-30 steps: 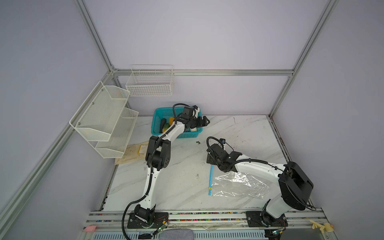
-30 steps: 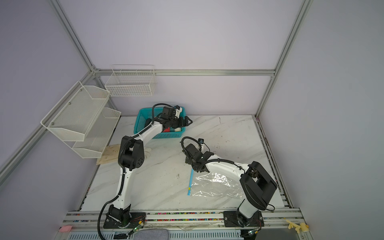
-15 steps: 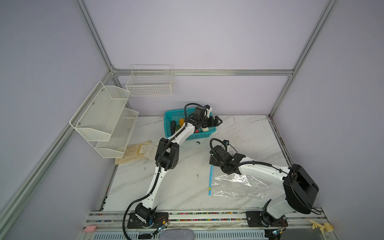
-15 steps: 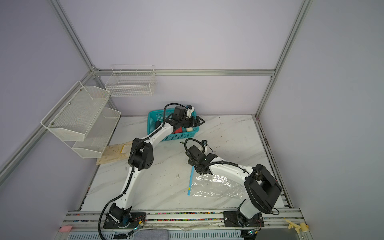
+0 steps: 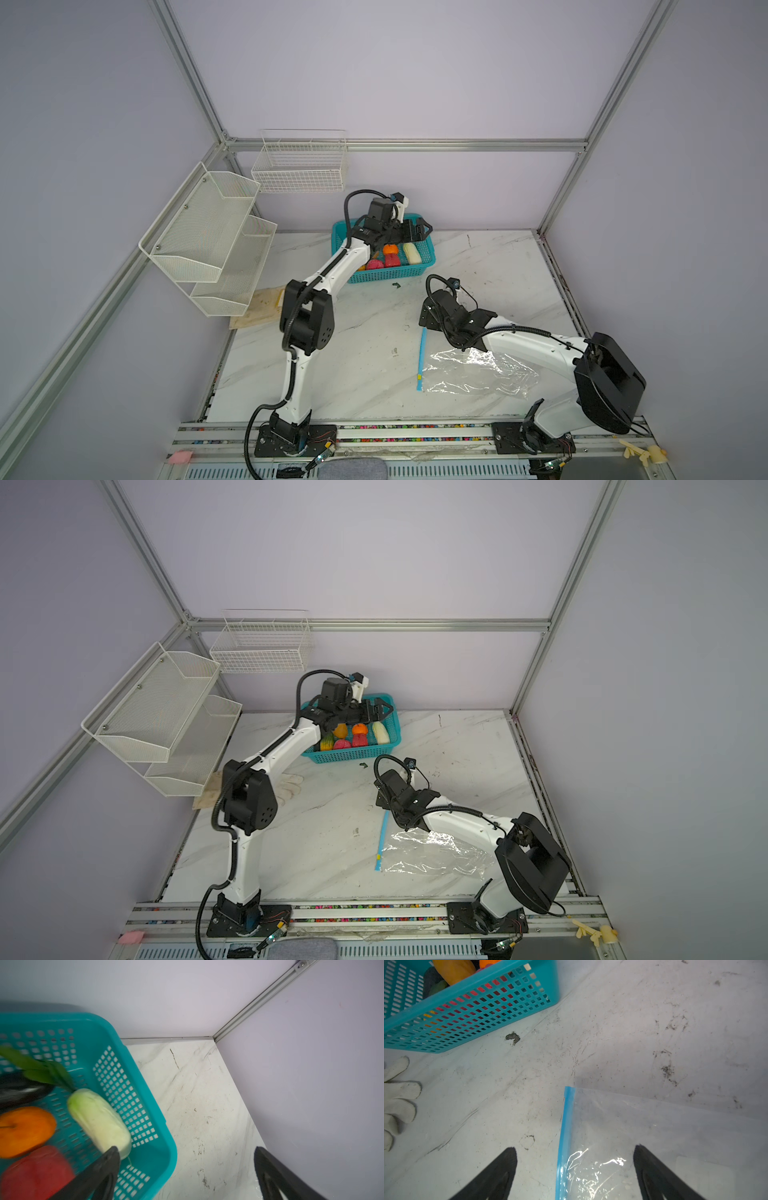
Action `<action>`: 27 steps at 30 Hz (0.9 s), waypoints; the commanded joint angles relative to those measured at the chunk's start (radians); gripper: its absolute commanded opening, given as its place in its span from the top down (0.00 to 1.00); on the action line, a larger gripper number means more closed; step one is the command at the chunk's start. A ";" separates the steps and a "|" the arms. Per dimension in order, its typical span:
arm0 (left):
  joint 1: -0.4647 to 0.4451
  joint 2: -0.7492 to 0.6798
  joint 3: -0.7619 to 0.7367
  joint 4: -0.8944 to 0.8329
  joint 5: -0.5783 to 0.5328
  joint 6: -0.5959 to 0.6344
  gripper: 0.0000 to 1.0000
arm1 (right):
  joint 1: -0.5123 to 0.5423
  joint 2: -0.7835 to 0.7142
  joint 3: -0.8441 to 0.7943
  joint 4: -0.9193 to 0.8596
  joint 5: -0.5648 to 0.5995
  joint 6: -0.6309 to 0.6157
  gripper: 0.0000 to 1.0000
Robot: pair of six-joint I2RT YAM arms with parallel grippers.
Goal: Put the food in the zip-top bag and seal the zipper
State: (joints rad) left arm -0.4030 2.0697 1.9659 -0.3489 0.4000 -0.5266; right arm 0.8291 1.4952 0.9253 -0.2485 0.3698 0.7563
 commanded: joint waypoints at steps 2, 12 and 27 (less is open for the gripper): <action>0.107 -0.205 -0.183 -0.040 -0.118 0.081 0.00 | -0.004 -0.023 -0.012 0.054 -0.017 -0.029 0.09; 0.299 -0.322 -0.380 -0.176 -0.196 0.133 0.00 | -0.004 -0.011 -0.003 0.081 -0.041 -0.050 0.08; 0.381 -0.118 -0.372 -0.095 -0.054 0.055 0.00 | -0.005 -0.008 0.007 0.087 -0.049 -0.073 0.08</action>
State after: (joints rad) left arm -0.0200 1.9228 1.5433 -0.4908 0.2687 -0.4450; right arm 0.8291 1.4975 0.9218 -0.1680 0.3130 0.6853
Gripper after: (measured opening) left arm 0.998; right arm 0.923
